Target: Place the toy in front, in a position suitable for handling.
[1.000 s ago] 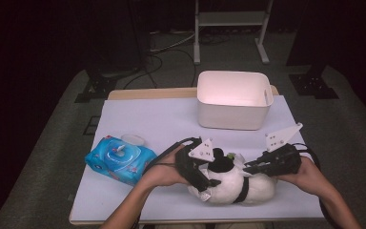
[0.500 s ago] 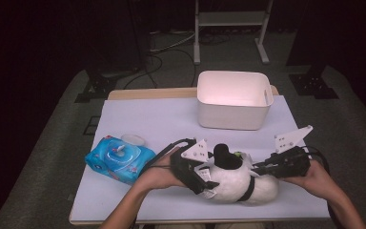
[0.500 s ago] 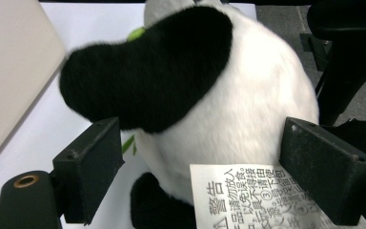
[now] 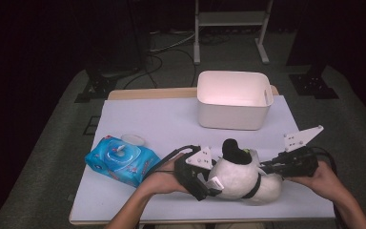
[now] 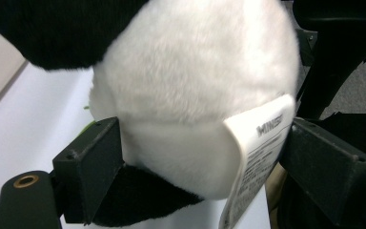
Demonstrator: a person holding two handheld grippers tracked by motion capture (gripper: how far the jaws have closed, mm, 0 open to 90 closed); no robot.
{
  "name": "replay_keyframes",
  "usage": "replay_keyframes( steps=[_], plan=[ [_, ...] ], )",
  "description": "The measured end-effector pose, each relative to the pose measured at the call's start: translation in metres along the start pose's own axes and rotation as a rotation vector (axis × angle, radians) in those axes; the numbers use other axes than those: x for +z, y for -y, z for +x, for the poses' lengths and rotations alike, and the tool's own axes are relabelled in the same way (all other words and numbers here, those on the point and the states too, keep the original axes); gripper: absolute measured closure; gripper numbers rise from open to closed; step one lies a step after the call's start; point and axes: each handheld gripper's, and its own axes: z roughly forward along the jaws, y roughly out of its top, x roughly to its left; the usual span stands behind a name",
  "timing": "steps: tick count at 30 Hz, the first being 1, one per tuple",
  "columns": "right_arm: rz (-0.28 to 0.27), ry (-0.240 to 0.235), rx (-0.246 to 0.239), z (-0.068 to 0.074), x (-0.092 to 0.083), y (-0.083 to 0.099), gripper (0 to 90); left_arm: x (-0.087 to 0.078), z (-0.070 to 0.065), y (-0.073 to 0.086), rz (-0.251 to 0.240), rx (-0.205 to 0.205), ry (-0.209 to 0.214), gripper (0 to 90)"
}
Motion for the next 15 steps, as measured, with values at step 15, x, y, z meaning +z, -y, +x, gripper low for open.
replay_keyframes(
  steps=[15],
  plan=[
    [-0.011,0.008,0.002,0.0016,-0.0014,0.0032,82.7,0.0065,0.0020,0.0004,-0.040,-0.022,-0.044,26.1]
  ],
)
